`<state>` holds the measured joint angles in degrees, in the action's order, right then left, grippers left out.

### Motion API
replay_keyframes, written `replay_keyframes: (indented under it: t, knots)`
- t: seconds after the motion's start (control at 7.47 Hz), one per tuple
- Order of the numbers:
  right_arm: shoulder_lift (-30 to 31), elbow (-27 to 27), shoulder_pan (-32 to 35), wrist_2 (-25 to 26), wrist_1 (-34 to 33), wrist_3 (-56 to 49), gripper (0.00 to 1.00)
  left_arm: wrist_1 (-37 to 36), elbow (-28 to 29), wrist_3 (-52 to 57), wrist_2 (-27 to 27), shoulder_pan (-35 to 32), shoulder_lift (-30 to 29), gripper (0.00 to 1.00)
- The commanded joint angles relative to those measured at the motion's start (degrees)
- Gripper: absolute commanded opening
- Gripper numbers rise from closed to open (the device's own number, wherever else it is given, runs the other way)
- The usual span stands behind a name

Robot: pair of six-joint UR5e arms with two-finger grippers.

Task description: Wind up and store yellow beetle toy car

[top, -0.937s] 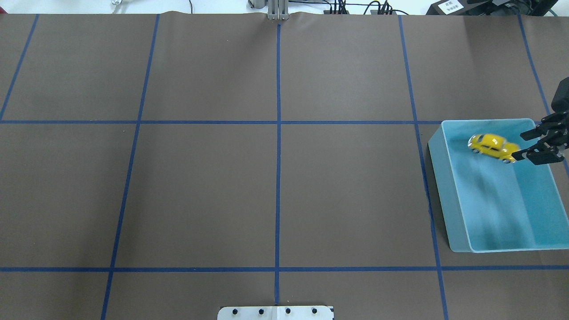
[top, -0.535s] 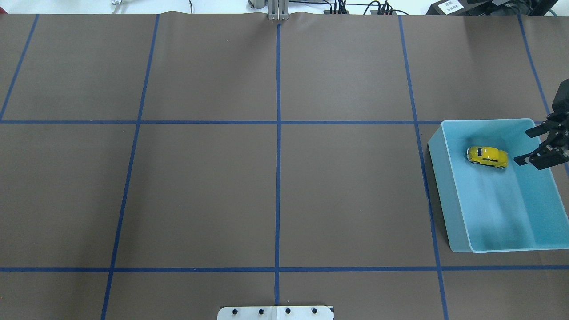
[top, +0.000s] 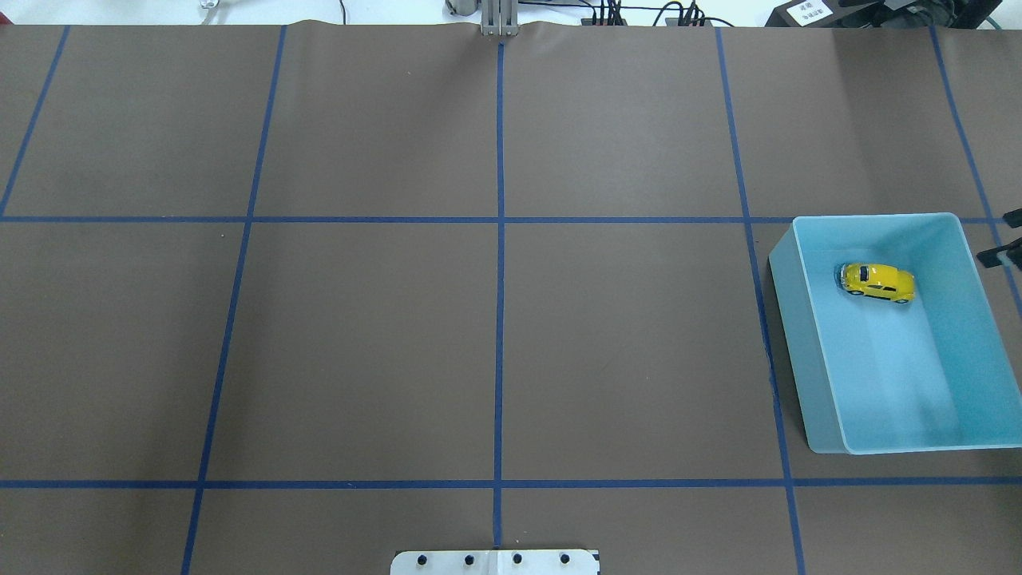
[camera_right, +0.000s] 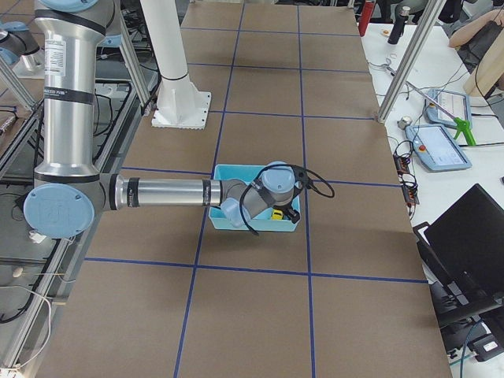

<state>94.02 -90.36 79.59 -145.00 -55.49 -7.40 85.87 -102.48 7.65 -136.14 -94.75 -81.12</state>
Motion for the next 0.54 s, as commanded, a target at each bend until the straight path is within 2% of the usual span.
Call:
replay_keyframes:
  t: [0.0, 0.13, 0.4]
  knots:
    - [-3.65, 5.02, 10.91, 1.10, -11.23, -0.07, 1.00, 0.00, 0.09, 0.00, 0.00, 0.00, 0.00, 1.00]
    - [-5.24, 5.28, 11.29, 5.21, -18.35, 0.37, 1.00, 0.00, 0.09, 0.00, 0.00, 0.00, 0.00, 1.00]
    - [-10.94, 6.16, 11.55, 7.62, -34.86, 3.16, 1.00, 0.00, 0.18, 0.00, 0.00, 0.09, 0.00, 1.00]
